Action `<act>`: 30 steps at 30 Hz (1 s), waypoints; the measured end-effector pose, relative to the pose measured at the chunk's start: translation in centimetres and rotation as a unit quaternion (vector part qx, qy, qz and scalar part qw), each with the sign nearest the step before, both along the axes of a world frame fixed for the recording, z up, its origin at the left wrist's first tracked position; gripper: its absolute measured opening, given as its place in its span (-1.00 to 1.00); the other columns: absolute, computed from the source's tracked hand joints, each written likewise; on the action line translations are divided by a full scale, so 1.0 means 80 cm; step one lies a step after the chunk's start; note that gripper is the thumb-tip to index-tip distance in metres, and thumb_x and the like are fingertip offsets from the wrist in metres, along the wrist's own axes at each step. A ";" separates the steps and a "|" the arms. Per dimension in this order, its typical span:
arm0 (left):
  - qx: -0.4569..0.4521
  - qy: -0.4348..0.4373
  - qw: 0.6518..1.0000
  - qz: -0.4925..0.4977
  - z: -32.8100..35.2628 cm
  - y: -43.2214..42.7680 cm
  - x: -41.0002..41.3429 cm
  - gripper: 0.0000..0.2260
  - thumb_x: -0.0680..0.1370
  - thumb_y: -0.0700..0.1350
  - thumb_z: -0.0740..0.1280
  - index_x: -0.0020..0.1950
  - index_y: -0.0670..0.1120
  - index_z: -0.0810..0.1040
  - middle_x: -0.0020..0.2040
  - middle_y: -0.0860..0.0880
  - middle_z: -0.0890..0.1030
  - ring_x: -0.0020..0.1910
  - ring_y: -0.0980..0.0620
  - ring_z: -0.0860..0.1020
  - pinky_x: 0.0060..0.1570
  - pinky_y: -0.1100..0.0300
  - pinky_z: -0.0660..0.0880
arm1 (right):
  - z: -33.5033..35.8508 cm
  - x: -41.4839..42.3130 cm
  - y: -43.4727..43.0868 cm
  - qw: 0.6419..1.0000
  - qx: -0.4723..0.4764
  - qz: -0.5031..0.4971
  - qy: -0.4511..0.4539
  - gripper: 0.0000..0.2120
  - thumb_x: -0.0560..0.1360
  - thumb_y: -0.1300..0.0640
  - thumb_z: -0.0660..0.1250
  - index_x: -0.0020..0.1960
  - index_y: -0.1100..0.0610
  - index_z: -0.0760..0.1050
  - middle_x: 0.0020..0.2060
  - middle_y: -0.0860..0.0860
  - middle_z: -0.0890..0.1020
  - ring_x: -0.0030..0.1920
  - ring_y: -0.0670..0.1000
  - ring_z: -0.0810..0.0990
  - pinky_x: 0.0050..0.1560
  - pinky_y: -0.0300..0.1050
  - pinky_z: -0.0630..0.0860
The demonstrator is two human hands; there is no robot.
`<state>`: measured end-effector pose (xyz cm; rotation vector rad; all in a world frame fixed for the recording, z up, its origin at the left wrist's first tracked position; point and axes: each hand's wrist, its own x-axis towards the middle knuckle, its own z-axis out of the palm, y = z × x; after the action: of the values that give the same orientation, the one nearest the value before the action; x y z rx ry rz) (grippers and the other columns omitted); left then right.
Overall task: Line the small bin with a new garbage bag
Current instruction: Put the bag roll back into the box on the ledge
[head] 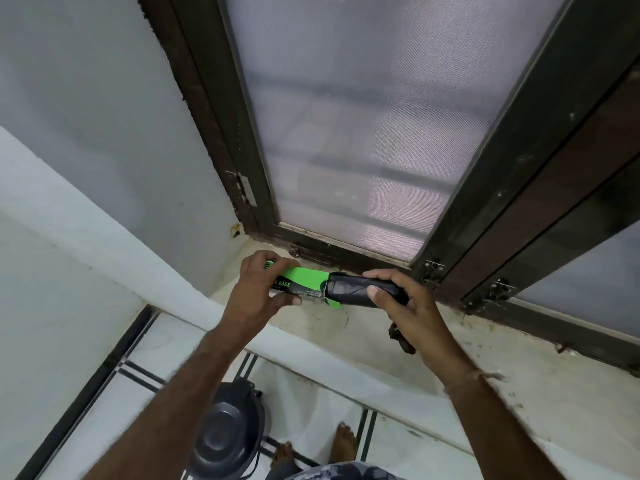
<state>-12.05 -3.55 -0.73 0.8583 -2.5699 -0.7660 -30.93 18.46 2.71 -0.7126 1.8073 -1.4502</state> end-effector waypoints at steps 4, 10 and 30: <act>0.034 0.014 0.999 -0.005 -0.002 0.010 0.000 -0.49 0.42 -0.08 0.59 0.33 0.13 0.57 0.22 0.07 0.43 0.21 0.03 0.44 0.11 0.13 0.47 | 0.000 0.005 -0.002 0.999 -0.005 -0.003 -0.031 -0.82 0.64 0.07 0.39 0.22 -0.10 0.64 -0.21 -0.24 0.66 -0.42 -0.03 0.40 -0.43 -0.13 0.40; 0.072 0.017 0.997 -0.017 -0.004 0.032 -0.007 -0.50 0.41 0.01 0.52 0.34 0.12 0.58 0.14 0.04 0.51 0.15 -0.04 0.45 0.07 0.35 0.33 | -0.008 0.017 -0.021 0.998 0.006 0.012 -0.068 -0.84 0.63 0.05 0.40 0.19 -0.11 0.63 -0.09 -0.11 0.70 -0.37 -0.02 0.43 -0.38 -0.05 0.42; 0.167 0.068 0.981 0.072 -0.007 0.056 0.003 -0.45 0.39 0.20 0.50 0.35 0.10 0.57 0.07 0.04 0.54 0.11 -0.06 0.54 0.14 -0.06 0.52 | -0.023 0.035 -0.038 0.999 -0.045 -0.013 -0.027 -0.71 0.57 0.16 0.47 0.27 -0.05 0.67 0.16 -0.13 0.73 0.06 -0.12 0.68 -0.12 -0.29 0.60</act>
<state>-11.82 0.90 -1.26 1.0358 -2.2652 -1.1878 -28.11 15.45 0.85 -0.6901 1.7258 -1.5607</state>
